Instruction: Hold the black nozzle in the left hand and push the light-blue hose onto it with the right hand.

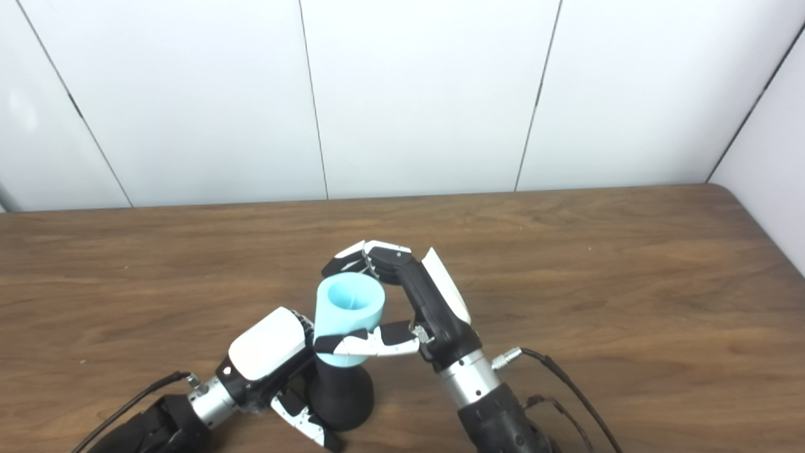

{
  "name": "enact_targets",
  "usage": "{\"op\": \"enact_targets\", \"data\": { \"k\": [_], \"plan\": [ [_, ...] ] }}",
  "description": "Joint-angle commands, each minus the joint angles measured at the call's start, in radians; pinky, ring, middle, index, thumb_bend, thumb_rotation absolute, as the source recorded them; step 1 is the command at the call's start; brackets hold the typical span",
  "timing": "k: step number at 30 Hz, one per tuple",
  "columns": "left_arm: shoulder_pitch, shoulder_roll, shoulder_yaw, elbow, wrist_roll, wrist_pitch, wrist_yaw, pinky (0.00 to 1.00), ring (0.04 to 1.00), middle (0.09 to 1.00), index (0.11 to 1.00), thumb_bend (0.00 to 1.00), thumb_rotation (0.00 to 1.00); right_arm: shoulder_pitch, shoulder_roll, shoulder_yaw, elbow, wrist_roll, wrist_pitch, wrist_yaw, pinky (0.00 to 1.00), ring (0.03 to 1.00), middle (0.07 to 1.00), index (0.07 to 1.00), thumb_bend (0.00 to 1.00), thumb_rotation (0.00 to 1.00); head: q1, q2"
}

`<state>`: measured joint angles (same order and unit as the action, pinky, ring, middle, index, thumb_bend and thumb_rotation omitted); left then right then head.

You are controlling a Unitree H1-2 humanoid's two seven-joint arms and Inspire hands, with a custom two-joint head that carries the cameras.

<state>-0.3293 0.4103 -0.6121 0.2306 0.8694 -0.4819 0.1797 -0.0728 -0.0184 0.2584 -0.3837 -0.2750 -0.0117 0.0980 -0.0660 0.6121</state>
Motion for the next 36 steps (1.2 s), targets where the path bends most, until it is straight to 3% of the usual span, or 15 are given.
{"op": "enact_targets", "data": {
  "k": [1,36],
  "plan": [
    [0.08,-0.033,-0.05,0.057,0.037,0.023,-0.06,0.14,0.19,0.471,0.482,0.52,0.0,-0.006,-0.005,0.012,-0.024,-0.011,-0.001,0.02,0.32,0.386,0.494,0.553,0.51,0.0,0.0,0.002],
    [0.074,-0.044,-0.057,0.082,0.047,0.019,-0.047,0.13,0.181,0.471,0.482,0.52,0.0,-0.023,0.004,0.022,-0.013,-0.013,-0.058,0.003,0.3,0.381,0.49,0.561,0.51,0.0,0.005,-0.011]
  ]
}}
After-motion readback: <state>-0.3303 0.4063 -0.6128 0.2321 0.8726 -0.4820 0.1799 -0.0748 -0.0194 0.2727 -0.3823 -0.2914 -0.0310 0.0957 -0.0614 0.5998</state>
